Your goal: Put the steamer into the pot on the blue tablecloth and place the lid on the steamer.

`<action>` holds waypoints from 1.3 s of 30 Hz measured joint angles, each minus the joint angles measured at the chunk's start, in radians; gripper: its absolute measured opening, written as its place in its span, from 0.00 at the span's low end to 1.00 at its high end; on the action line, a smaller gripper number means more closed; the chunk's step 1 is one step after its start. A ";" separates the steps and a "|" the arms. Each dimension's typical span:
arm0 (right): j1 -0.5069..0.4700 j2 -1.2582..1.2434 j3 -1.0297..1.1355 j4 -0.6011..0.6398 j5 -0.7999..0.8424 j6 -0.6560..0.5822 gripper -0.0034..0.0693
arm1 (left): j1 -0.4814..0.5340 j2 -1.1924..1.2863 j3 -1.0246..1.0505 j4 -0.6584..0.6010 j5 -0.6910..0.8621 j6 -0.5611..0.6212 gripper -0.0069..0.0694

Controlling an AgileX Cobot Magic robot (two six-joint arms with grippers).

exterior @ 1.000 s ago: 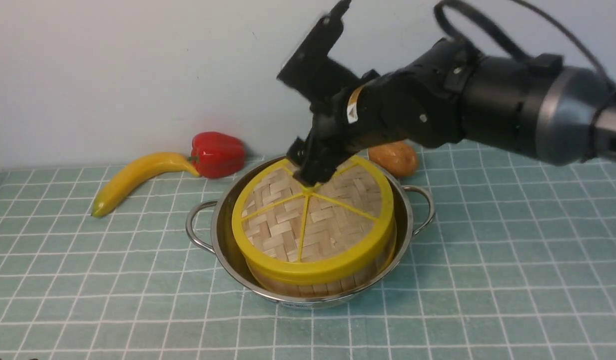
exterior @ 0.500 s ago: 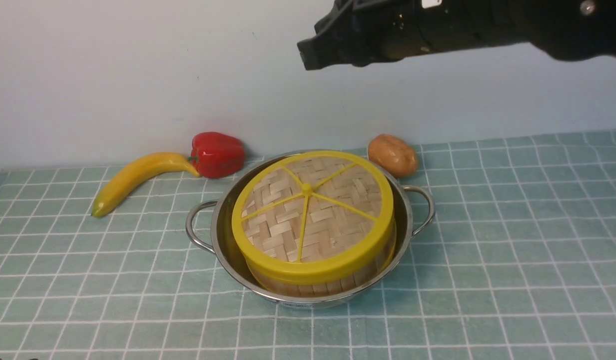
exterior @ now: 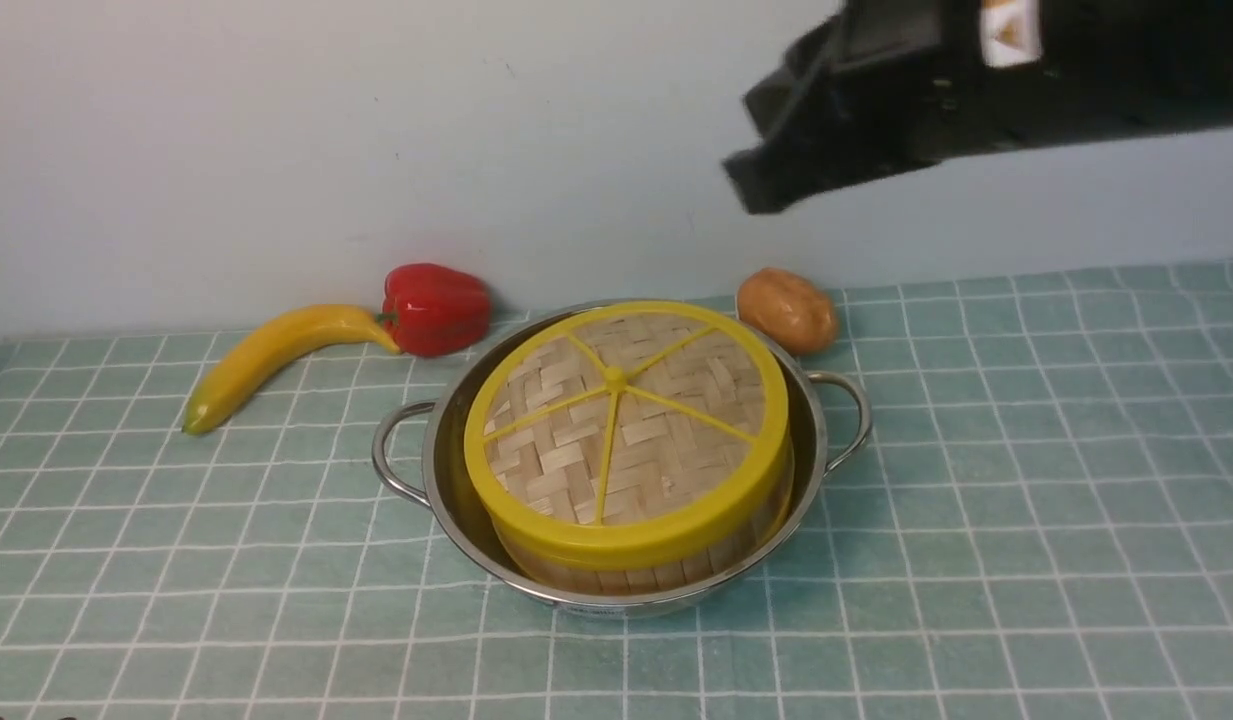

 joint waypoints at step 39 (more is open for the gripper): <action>-0.585 -1.297 1.373 -0.187 -0.400 0.538 0.25 | 0.000 0.000 0.000 0.000 0.000 0.000 0.41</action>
